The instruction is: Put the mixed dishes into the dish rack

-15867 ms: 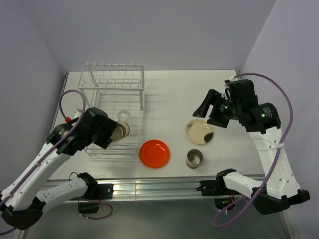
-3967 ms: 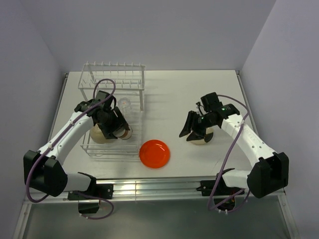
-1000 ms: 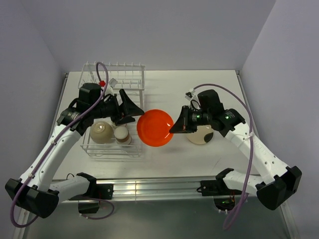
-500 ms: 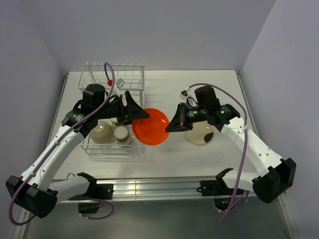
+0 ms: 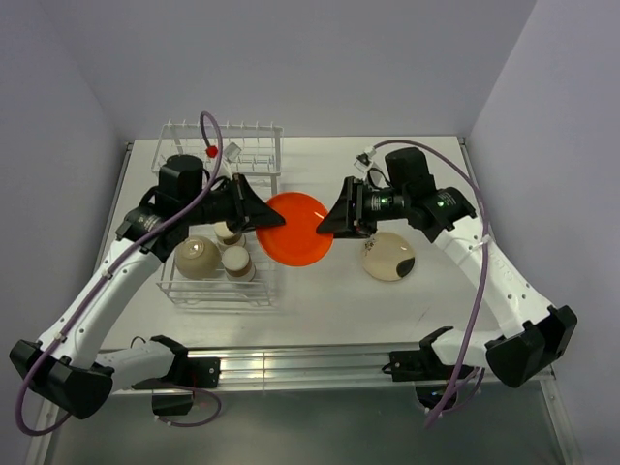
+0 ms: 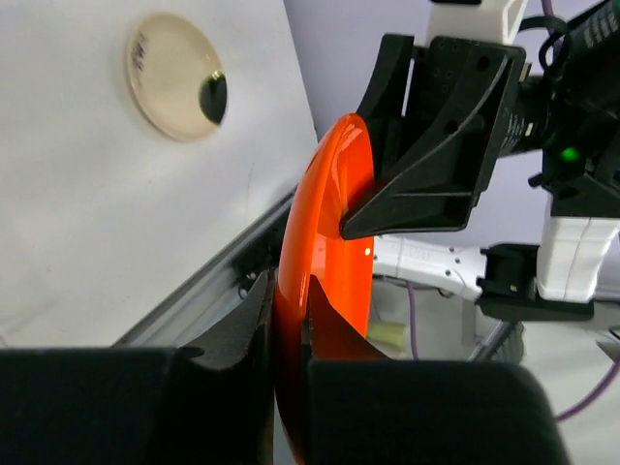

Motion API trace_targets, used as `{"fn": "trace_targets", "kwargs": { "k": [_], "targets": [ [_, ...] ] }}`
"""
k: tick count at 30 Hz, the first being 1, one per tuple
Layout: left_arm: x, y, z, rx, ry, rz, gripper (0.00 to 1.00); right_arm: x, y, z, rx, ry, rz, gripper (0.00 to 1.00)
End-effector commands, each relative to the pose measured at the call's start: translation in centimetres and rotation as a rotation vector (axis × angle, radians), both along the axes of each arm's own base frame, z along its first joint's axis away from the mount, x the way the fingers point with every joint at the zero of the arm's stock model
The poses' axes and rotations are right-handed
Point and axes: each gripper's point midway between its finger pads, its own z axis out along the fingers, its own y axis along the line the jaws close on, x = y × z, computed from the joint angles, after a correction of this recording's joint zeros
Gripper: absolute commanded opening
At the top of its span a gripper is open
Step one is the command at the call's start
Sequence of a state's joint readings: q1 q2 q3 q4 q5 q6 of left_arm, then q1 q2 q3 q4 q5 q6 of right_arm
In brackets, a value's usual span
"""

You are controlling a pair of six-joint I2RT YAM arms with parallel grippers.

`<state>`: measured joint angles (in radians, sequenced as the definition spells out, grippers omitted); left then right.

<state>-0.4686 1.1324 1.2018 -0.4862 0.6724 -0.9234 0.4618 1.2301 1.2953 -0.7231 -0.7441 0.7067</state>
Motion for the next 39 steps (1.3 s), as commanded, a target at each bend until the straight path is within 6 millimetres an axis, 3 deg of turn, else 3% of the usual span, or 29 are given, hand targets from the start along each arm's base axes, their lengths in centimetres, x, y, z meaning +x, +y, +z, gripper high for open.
{"fn": "trace_targets", "kwargs": {
  "k": [1, 3, 4, 5, 6, 7, 8, 9, 11, 12, 14, 17, 24, 27, 30, 33, 39],
  "targets": [
    [1.9, 1.2, 6.2, 0.015, -0.201, 0.101, 0.00, 1.5, -1.8, -0.1, -0.113, -0.070, -0.078, 0.54],
    [3.7, 2.8, 7.0, 0.090, -0.247, 0.206, 0.00, 2.1, -3.3, 0.2, -0.165, -0.098, -0.141, 0.59],
    [4.6, 3.4, 8.6, 0.103, -0.286, 0.249, 0.00, 2.3, -3.9, 0.2, -0.184, -0.114, -0.159, 0.62],
    [5.4, 4.0, 9.1, 0.133, -0.303, 0.288, 0.00, 2.8, -4.8, 0.5, -0.195, -0.125, -0.194, 0.62],
    [6.3, 5.3, 11.2, 0.167, -0.374, 0.362, 0.00, 2.8, -5.7, 0.5, -0.216, -0.129, -0.224, 0.63],
    [7.3, 5.6, 10.1, 0.230, -0.341, 0.382, 0.00, 2.9, -6.3, 0.6, -0.228, -0.139, -0.242, 0.63],
    [7.9, 6.1, 10.2, 0.270, -0.364, 0.404, 0.00, 2.9, -7.3, 0.9, -0.237, -0.147, -0.276, 0.63],
    [8.3, 6.8, 11.6, 0.281, -0.401, 0.438, 0.00, 3.1, -7.9, 1.0, -0.246, -0.156, -0.300, 0.63],
    [10.3, 8.4, 10.8, 0.384, -0.394, 0.533, 0.00, 2.8, -8.7, 1.4, -0.253, -0.175, -0.318, 0.63],
    [10.6, 9.1, 11.7, 0.412, -0.432, 0.556, 0.00, 2.9, -9.0, 1.4, -0.265, -0.178, -0.330, 0.63],
    [12.3, 11.3, 11.1, 0.527, -0.439, 0.663, 0.00, 2.8, -9.9, 1.0, -0.300, -0.174, -0.357, 0.63],
    [13.8, 13.0, 12.4, 0.573, -0.504, 0.763, 0.00, 2.5, -10.7, 0.0, -0.322, -0.140, -0.385, 0.63],
    [16.7, 14.4, 14.0, 0.700, -0.601, 0.851, 0.00, 1.0, -10.6, -1.7, -0.309, -0.070, -0.355, 0.62],
    [17.9, 15.0, 13.8, 0.774, -0.626, 0.893, 0.00, 0.5, -11.0, -2.0, -0.324, -0.063, -0.359, 0.61],
    [18.6, 14.6, 14.2, 0.807, -0.669, 0.903, 0.00, 0.1, -11.3, -2.6, -0.346, -0.049, -0.358, 0.61],
    [20.2, 13.6, 12.8, 0.865, -0.664, 0.871, 0.00, -0.3, -11.7, -2.9, -0.360, -0.041, -0.360, 0.61],
    [21.6, 12.6, 11.2, 0.909, -0.673, 0.842, 0.00, -0.8, -12.0, -3.0, -0.357, -0.034, -0.364, 0.61]
  ]
}}
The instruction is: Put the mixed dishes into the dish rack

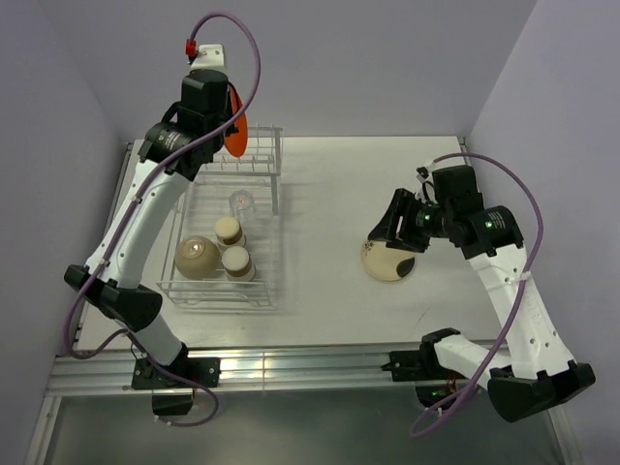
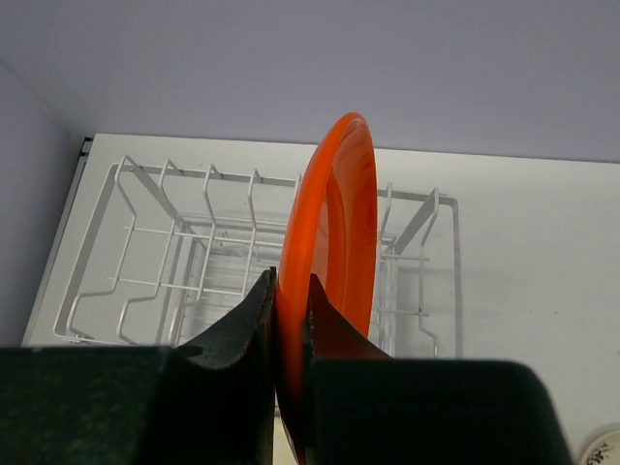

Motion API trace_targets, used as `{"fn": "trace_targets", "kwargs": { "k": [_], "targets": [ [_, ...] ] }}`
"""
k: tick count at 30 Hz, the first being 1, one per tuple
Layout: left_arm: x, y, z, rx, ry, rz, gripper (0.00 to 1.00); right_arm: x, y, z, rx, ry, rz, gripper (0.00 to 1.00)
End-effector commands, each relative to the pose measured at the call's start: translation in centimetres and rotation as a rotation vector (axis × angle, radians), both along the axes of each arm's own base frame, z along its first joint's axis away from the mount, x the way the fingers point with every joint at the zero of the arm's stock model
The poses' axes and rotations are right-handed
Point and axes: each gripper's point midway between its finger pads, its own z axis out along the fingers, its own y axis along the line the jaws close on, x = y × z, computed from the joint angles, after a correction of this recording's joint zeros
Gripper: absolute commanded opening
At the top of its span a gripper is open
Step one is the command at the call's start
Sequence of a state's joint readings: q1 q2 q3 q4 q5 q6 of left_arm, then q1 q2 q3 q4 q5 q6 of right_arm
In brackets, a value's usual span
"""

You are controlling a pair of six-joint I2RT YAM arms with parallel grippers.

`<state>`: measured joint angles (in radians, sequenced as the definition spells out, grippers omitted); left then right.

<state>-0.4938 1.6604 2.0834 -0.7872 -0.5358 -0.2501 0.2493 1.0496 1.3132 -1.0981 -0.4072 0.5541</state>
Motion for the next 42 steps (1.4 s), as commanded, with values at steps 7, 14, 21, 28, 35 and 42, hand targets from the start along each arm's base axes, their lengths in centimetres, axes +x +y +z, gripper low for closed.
{"fn": "trace_targets", "kwargs": {
  "k": [7, 14, 21, 28, 35, 42],
  "targets": [
    [1.8, -0.1, 1.4, 0.112, -0.077, 0.030, 0.00, -1.1, -0.9, -1.1, -0.017, 0.009, -0.006, 0.61],
    [3.3, -1.2, -0.5, 0.142, -0.041, 0.008, 0.00, -1.2, -1.3, -1.4, -0.024, 0.013, -0.023, 0.61],
    [4.2, -1.8, -3.0, 0.166, 0.010, 0.004, 0.00, -1.1, -1.8, -1.7, -0.034, 0.019, -0.040, 0.61],
    [4.3, -2.0, -4.4, 0.172, 0.045, 0.010, 0.19, -0.8, -2.4, -2.7, -0.059, 0.047, -0.080, 0.61],
    [4.0, -2.2, -5.2, 0.160, 0.070, 0.008, 0.54, -0.7, -2.9, -4.9, -0.064, 0.104, -0.107, 0.61],
    [3.2, -1.9, -5.0, 0.162, 0.075, 0.040, 0.67, -0.5, -4.0, -7.6, -0.097, 0.169, -0.175, 0.61]
  ]
}}
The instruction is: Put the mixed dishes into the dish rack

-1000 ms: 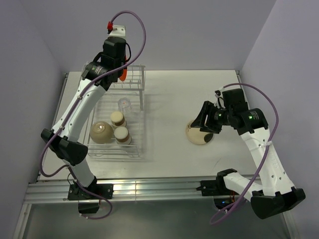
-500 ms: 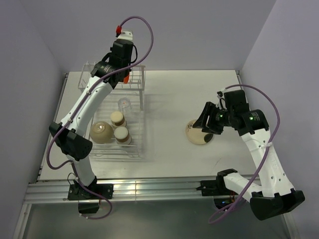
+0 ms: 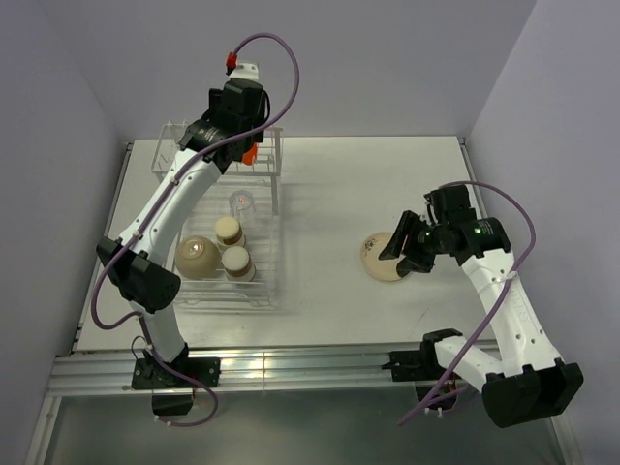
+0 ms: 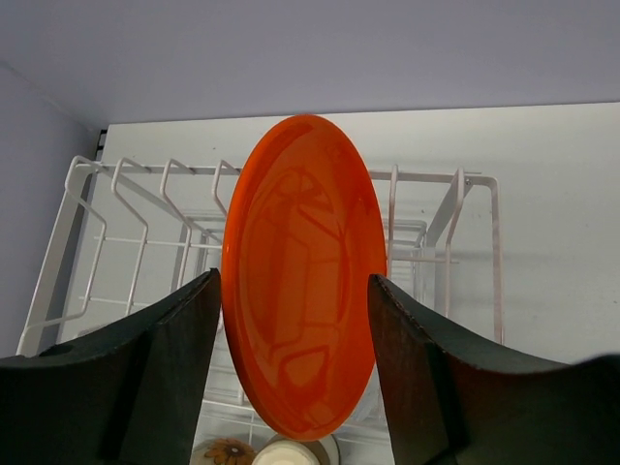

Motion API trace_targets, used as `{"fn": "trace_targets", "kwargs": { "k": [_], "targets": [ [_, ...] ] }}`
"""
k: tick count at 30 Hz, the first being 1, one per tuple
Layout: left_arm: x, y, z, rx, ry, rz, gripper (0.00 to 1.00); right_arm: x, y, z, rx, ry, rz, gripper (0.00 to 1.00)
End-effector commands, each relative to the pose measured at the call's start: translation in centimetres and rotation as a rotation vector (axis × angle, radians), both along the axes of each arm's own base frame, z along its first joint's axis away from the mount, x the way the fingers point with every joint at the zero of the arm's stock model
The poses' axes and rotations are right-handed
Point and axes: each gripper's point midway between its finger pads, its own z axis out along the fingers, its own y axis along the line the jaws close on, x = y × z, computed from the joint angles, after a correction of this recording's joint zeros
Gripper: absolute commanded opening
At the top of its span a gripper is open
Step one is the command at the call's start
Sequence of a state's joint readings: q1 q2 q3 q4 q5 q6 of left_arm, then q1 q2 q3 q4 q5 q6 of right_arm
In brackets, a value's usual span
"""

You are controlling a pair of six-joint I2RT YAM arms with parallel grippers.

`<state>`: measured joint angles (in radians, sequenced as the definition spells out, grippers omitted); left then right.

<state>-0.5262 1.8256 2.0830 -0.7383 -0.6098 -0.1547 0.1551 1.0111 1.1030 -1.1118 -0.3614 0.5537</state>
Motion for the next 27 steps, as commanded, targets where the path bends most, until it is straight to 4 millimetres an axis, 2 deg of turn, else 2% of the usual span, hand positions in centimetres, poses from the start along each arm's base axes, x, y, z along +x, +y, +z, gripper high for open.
{"fn": "trace_targets", "kwargs": {
  "k": [1, 2, 3, 5, 8, 14, 19, 20, 22, 24, 25, 27],
  "targets": [
    [-1.1, 0.5, 1.3, -0.007, -0.019, 0.045, 0.68, 0.9, -1.1, -1.3, -0.034, 0.008, -0.066, 0.61],
    [-1.3, 0.7, 1.5, -0.008, -0.020, 0.053, 0.69, 1.1, -1.2, -1.8, -0.036, 0.015, -0.084, 0.60],
    [-1.6, 0.8, 1.5, -0.013, -0.020, 0.072, 0.69, 0.9, -1.7, -3.1, -0.047, 0.058, -0.113, 0.60],
    [-2.4, 1.4, 1.5, -0.007, -0.005, 0.094, 0.70, 1.2, -2.3, -4.4, -0.045, 0.093, -0.161, 0.60],
    [-3.8, 2.4, 1.6, -0.015, 0.003, 0.149, 0.70, 0.8, -3.6, -7.5, -0.060, 0.183, -0.244, 0.59],
    [-6.9, 3.4, 2.2, -0.137, 0.010, 0.199, 0.70, 1.9, -5.1, -10.5, -0.063, 0.243, -0.357, 0.58],
    [-9.4, 2.6, 3.9, -0.287, 0.009, 0.129, 0.67, 3.4, -6.5, -13.1, -0.101, 0.272, -0.404, 0.58],
    [-9.8, 1.8, 4.1, -0.323, 0.025, 0.086, 0.66, 3.3, -6.7, -13.9, -0.106, 0.298, -0.413, 0.58],
    [-11.3, 1.5, 4.8, -0.388, 0.032, 0.055, 0.65, 4.0, -7.0, -14.4, -0.099, 0.290, -0.431, 0.58],
    [-12.3, 0.1, 4.4, -0.457, 0.068, -0.015, 0.65, 4.5, -7.3, -15.3, -0.098, 0.295, -0.436, 0.58],
    [-13.4, 0.1, 5.5, -0.499, 0.051, -0.049, 0.64, 4.6, -7.4, -15.6, -0.106, 0.299, -0.432, 0.57],
    [-14.6, -1.2, 4.9, -0.560, 0.086, -0.117, 0.64, 4.9, -7.9, -16.6, -0.133, 0.309, -0.438, 0.57]
  ]
}}
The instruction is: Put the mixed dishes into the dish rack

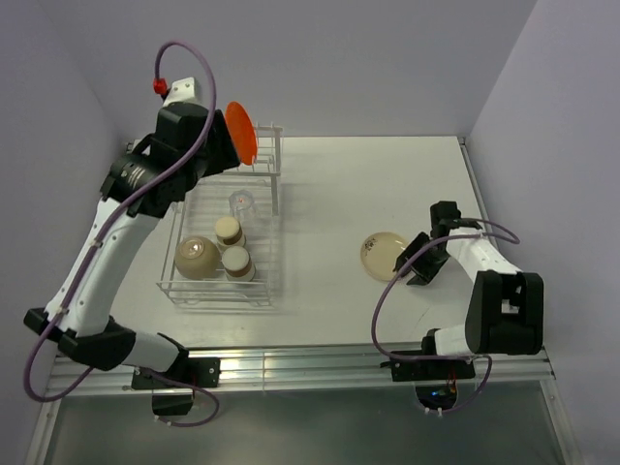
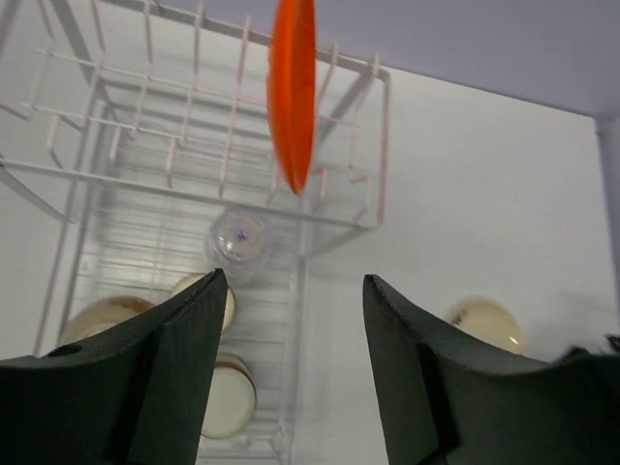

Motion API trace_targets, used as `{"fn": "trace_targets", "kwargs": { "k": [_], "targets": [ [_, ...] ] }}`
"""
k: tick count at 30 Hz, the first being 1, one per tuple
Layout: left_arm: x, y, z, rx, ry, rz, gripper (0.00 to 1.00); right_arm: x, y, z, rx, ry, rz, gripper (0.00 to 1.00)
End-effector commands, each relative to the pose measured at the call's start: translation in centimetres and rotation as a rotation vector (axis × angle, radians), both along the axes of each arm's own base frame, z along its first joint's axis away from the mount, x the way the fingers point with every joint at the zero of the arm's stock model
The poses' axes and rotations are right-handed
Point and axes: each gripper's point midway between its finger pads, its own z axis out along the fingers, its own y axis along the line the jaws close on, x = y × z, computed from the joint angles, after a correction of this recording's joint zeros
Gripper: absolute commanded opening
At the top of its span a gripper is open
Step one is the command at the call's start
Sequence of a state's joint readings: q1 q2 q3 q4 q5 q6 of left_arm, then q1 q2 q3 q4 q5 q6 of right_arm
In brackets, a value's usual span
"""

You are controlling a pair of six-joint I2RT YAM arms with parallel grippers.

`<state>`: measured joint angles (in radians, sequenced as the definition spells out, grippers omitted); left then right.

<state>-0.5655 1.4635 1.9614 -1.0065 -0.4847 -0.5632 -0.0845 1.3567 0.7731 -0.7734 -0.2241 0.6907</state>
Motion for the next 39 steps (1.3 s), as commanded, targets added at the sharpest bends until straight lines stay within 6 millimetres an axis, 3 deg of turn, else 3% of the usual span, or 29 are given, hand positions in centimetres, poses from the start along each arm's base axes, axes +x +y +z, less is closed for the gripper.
{"fn": "trace_targets", "kwargs": {
  "k": [1, 3, 5, 12, 15, 18, 21, 27, 32, 35, 39],
  "targets": [
    [-3.3, -2.8, 1.6, -0.201, -0.017, -0.165, 0.64, 1.8, -1.2, -1.3, -0.055, -0.043, -0.014, 0.57],
    [-4.4, -3.4, 1.6, -0.250, -0.011, -0.210, 0.64, 2.0, -1.2, -2.3, -0.047, -0.030, -0.007, 0.57],
    [-5.5, -3.1, 2.4, -0.283, -0.032, -0.223, 0.64, 2.4, -1.4, -2.8, -0.049, -0.029, -0.005, 0.57],
    [-7.7, -2.3, 2.1, -0.306, 0.001, -0.229, 0.63, 2.9, -1.5, -4.5, -0.053, -0.008, -0.030, 0.52],
    [-8.3, -2.0, 2.4, -0.327, -0.006, -0.225, 0.63, 2.9, -1.7, -4.9, -0.063, -0.018, -0.037, 0.41],
    [-8.5, -2.3, 2.6, -0.346, -0.003, -0.239, 0.63, 2.8, -1.9, -5.2, -0.078, -0.019, -0.028, 0.00],
    [-8.4, -3.5, 2.6, -0.373, 0.008, -0.282, 0.64, 2.8, -1.9, -4.5, -0.082, -0.041, -0.023, 0.00],
    [-8.0, -8.0, 1.5, -0.459, 0.111, -0.434, 0.64, 4.5, -0.3, 1.4, -0.042, -0.246, 0.029, 0.00],
    [-8.0, -11.7, -0.4, -0.541, 0.173, -0.586, 0.66, 6.2, 1.3, 9.5, 0.012, -0.443, 0.101, 0.00],
    [-8.5, -13.7, -1.8, -0.595, 0.222, -0.686, 0.66, 6.4, 3.9, 12.5, 0.091, -0.486, 0.198, 0.00],
    [-8.6, -14.9, -2.8, -0.631, 0.252, -0.748, 0.67, 5.9, 7.0, 15.5, 0.207, -0.528, 0.284, 0.00]
  ]
}}
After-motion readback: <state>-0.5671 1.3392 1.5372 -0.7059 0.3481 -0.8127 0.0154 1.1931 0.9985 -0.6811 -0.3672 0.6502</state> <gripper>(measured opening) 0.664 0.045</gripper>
